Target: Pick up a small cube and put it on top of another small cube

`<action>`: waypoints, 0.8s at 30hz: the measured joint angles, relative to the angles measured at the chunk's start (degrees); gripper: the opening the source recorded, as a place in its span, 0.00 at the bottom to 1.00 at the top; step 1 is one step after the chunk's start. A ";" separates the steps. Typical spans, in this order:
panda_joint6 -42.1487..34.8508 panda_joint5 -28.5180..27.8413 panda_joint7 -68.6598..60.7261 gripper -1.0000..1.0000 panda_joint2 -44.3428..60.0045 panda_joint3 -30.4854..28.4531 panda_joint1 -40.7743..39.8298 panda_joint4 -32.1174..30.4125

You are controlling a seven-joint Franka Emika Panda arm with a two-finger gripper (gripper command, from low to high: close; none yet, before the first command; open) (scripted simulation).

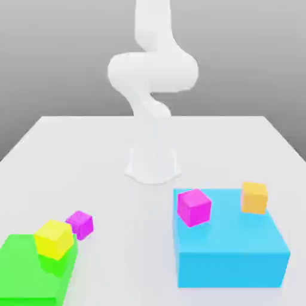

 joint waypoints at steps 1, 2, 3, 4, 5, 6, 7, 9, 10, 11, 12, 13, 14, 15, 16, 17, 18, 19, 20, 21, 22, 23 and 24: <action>1.25 -0.92 0.60 0.50 1.72 0.12 -1.15 -1.31; 2.44 -1.83 1.19 0.50 3.38 0.13 -2.20 -2.56; 3.60 -2.65 1.72 0.50 5.01 0.11 -3.25 -3.78; 4.75 -3.44 2.22 0.50 6.63 0.03 -4.30 -4.99; 5.87 -4.09 2.64 0.50 8.24 -0.01 -5.45 -6.19; 7.01 -4.84 3.11 0.50 9.85 -0.23 -6.44 -7.39; 8.14 -5.53 3.53 0.50 11.45 -0.47 -7.45 -8.58; 10.40 -6.84 4.34 0.50 14.65 -1.17 -9.35 -10.97; 11.55 -7.43 4.66 0.50 16.25 -1.60 -10.26 -12.16; 12.68 -7.95 4.98 0.50 17.83 -2.04 -11.20 -13.35; 13.82 -8.46 5.27 0.50 19.42 -2.58 -12.05 -14.55; 14.96 -8.90 5.51 0.50 20.99 -3.15 -12.88 -15.74; 16.11 -9.23 5.66 0.50 22.56 -3.77 -13.66 -16.94; 17.28 -9.50 5.78 0.50 24.12 -4.35 -14.48 -18.14; 18.46 -9.69 5.84 0.50 25.66 -5.03 -15.21 -19.34; 19.64 -9.76 5.81 0.50 27.20 -5.72 -15.89 -20.55; 20.84 -9.72 5.69 0.50 28.73 -6.48 -16.49 -21.76; 22.05 -9.51 5.46 0.50 30.24 -7.25 -17.04 -22.98; 23.28 -9.12 5.10 0.50 31.74 -8.02 -17.54 -24.20; 24.52 -8.46 4.54 0.50 33.23 -8.77 -17.97 -25.43; 25.76 -7.52 3.79 0.50 34.70 -9.55 -18.28 -26.67; 27.01 -6.20 2.77 0.50 36.16 -10.26 -18.52 -27.92; 28.27 -4.40 1.43 0.50 37.61 -10.85 -18.81 -29.17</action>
